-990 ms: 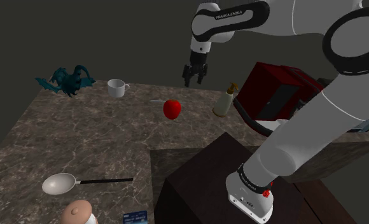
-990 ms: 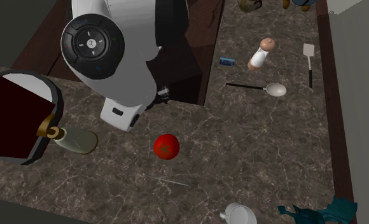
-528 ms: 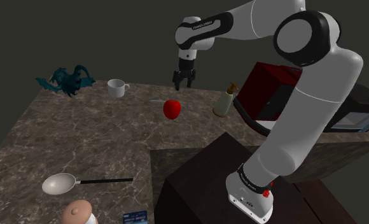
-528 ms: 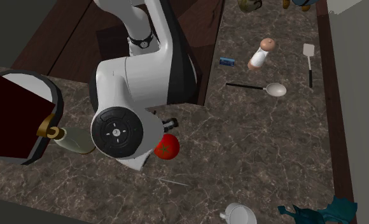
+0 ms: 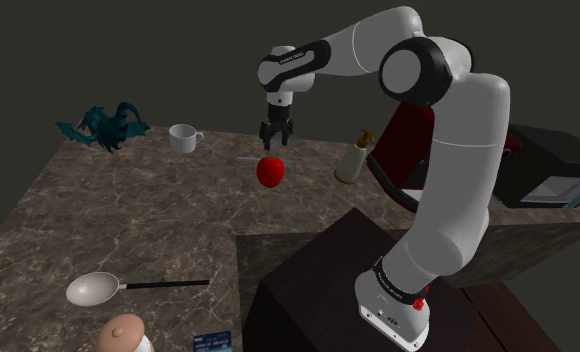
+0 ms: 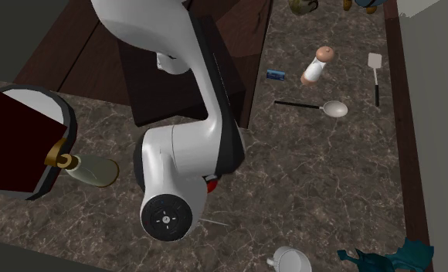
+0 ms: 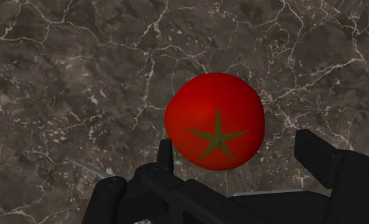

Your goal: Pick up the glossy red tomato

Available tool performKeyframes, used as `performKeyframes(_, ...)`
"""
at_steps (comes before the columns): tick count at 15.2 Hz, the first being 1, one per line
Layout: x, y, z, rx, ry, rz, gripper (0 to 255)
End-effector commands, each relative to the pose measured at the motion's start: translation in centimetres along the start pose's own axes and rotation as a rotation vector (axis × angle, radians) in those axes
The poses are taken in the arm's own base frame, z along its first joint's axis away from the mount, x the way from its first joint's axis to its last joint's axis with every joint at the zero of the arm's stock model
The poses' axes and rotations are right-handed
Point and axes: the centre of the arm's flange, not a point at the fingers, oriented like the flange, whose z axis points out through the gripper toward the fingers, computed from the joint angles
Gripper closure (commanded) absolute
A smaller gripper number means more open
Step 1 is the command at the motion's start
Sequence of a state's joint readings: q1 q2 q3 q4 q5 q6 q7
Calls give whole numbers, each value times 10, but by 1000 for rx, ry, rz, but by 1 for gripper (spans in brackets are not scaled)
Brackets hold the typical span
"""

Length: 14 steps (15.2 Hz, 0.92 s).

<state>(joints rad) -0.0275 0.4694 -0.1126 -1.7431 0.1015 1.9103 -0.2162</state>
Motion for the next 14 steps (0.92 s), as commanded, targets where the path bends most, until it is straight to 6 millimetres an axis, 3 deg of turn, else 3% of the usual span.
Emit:
performKeyframes(1,5,2,12,0,-1,-1,0)
performKeyframes(6,10,3,30,0,-1,-1,0)
performKeyframes(7,10,3,30,0,-1,-1,255)
performKeyframes(14,10,3,30,0,-1,-1,255)
